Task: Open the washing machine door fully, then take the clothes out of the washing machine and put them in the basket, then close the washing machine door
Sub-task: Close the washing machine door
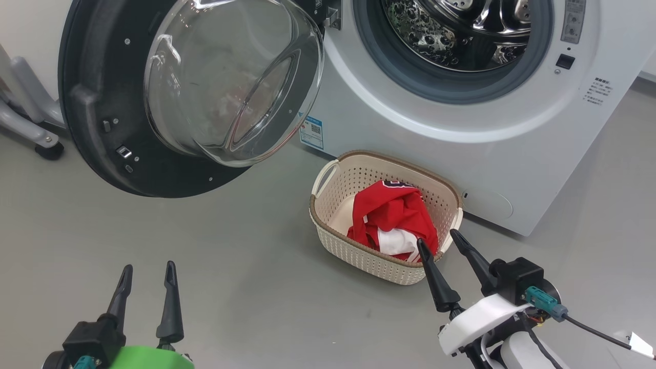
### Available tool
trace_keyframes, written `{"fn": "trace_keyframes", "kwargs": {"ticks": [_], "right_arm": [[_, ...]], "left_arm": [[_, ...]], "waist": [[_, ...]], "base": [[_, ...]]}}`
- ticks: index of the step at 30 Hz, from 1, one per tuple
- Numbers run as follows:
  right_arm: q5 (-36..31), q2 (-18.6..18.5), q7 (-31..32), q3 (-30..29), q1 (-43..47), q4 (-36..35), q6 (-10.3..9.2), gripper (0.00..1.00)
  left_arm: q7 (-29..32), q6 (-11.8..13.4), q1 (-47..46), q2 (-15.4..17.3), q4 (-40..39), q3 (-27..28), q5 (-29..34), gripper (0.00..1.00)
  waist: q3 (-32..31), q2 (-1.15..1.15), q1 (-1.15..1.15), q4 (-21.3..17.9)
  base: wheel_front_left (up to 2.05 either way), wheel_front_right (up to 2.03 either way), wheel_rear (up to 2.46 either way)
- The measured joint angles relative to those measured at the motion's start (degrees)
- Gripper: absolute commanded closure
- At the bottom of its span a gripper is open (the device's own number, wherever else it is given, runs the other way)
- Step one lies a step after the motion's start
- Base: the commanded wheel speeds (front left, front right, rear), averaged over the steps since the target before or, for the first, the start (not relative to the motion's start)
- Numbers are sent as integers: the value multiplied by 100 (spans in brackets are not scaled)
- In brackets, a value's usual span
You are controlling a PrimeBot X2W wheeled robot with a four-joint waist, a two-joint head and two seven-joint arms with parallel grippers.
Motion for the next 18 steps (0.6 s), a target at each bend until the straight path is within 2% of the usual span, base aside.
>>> {"fn": "trace_keyframes", "kwargs": {"ticks": [18], "right_arm": [[37, -3, 0, 29, -3, 48, 0, 0]], "left_arm": [[0, 0, 16, 0, -21, 12, 1, 0]], "waist": [[-7, 0, 0, -12]], "base": [[0, 0, 0]]}}
